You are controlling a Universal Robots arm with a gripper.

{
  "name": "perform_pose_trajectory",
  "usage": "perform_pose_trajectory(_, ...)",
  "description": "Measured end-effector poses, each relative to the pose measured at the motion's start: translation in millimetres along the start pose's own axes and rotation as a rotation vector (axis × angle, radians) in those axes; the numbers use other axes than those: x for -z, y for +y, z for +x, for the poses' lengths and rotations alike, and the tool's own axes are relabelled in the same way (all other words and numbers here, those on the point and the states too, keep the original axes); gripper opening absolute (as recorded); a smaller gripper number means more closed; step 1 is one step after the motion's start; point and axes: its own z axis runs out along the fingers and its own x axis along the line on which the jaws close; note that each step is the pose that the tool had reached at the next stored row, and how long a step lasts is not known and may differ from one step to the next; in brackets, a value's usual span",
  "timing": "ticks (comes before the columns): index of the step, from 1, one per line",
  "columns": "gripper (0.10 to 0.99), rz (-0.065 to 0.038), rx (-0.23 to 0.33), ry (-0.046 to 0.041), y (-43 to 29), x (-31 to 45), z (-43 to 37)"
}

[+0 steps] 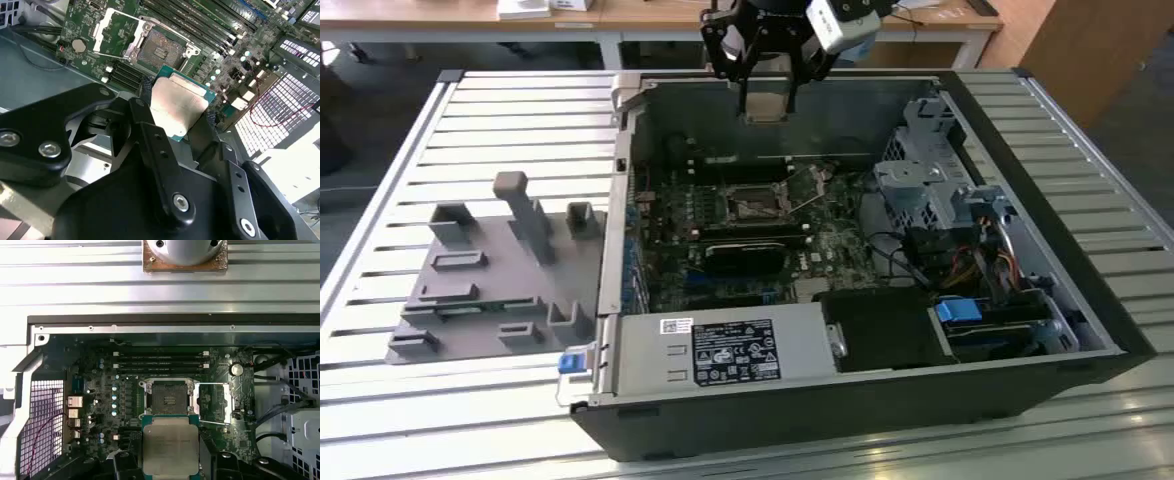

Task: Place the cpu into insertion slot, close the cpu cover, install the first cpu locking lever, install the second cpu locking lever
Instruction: 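Place the cpu into insertion slot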

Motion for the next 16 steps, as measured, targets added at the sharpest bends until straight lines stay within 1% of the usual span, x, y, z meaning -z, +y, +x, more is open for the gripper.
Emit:
perform_pose_trajectory(10,0.537,0.000,-0.002,-0.0002,0.0,0.0,0.0)
perform_pose_trajectory(13,0.537,0.000,-0.012,-0.0011,0.0,0.0,0.0)
perform_pose_trajectory(16,0.537,-0.001,-0.039,-0.0035,0.0,0.0,0.0)
